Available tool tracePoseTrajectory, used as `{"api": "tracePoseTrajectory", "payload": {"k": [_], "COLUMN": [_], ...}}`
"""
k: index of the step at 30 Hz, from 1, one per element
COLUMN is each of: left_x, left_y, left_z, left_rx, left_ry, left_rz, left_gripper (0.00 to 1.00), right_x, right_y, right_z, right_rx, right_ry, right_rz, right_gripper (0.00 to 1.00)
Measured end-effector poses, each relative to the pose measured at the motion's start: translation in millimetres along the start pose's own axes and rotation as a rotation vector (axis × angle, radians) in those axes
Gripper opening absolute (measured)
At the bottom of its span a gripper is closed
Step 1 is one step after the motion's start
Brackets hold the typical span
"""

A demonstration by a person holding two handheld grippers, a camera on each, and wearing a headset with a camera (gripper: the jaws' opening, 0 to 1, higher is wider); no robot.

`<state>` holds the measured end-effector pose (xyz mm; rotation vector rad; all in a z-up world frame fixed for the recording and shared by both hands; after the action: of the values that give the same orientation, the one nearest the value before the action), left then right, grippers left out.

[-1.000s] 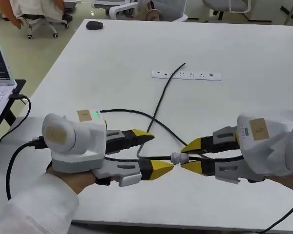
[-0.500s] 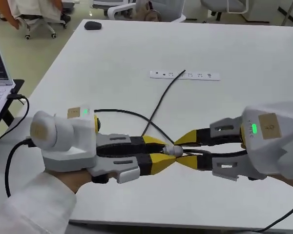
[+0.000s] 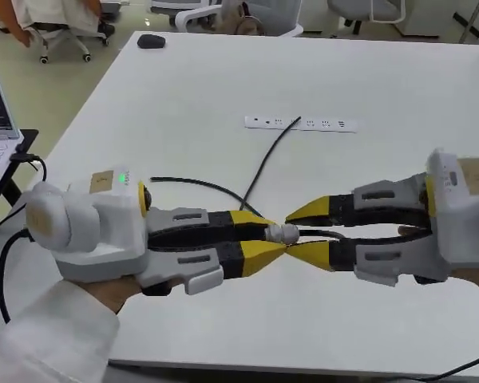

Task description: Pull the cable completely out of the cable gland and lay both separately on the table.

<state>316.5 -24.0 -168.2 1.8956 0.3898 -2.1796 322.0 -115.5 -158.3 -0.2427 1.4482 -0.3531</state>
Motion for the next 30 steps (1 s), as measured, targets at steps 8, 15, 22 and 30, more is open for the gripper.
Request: {"api": "tracePoseTrajectory", "payload": {"k": [8,15,22,30], "left_x": [-4.5,-8.3,-10.8,-12.5], "left_y": [0.8,1.2,1.7,1.2], "left_z": [5.0,7.9,8.2,10.7], "left_rx": [0.029,0.054,0.061,0.098], "left_ry": [0.043,0.032,0.014,-0.054], "left_rz": [0.024,0.05,0.066,0.062], "left_gripper": [0.16,0.16,0.16,0.16], "right_x": [-11.1,-11.6,-11.0,-13.5], "right_y": [-13.6,-16.7,-13.0,-14.4], "right_z": [0.4,-1.4,-4.1,-9.4], "right_rx": [-0.108,-0.14,-0.156,-0.175], "right_ry": [0.29,0.28,0.257,0.249], "right_rz": [0.204,0.223,0.216,0.214], "right_gripper": [0.23,0.16,0.12,0.11]}}
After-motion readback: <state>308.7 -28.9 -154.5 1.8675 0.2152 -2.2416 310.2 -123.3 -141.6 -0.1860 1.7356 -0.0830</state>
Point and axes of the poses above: the centre of the closed fingertips' face, and the gripper's own axes: y roughly forward along the fingers, z roughly to its right, x roughly out of its underside, the point moved 5 cm from there along -y, roughly backward along the fingers, and after that the axes turned 3 degrees about -x, right-handed, at the moved point
